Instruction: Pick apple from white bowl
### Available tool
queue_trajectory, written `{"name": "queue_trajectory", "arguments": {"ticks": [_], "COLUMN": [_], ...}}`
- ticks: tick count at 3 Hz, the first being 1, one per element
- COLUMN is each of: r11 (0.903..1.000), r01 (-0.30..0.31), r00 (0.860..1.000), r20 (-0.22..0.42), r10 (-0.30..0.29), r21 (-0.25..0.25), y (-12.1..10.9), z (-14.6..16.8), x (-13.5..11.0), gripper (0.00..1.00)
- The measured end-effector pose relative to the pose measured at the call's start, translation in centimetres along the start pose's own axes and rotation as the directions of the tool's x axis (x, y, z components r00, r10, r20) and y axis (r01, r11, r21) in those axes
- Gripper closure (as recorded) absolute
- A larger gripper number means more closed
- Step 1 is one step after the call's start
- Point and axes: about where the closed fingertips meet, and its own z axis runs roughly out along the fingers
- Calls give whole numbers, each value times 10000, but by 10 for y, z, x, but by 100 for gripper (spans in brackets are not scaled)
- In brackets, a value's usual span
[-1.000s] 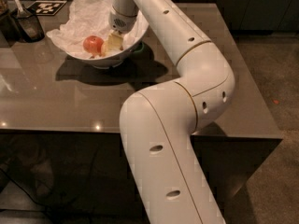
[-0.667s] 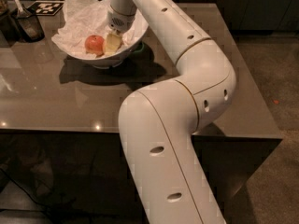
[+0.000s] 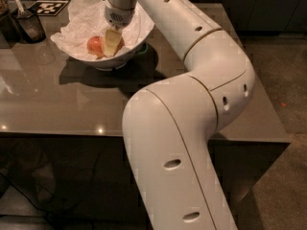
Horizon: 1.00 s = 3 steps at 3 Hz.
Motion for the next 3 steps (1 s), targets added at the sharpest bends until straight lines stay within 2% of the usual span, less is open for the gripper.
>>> {"name": "queue_trajectory", "arguments": {"ticks": [1,2,3], "r11": [9965,9802,9520], "r01": [83,426,1013], "r00": [9969,9803,9583], "r20": [777,1814,2285], "r10": [-148,-783,-1713], "r21": [832,1931,2888], "y": [3,21,43], "z": [-40,-102,-155], "x": [-6,-23,-44], "gripper": [100,100,100]}}
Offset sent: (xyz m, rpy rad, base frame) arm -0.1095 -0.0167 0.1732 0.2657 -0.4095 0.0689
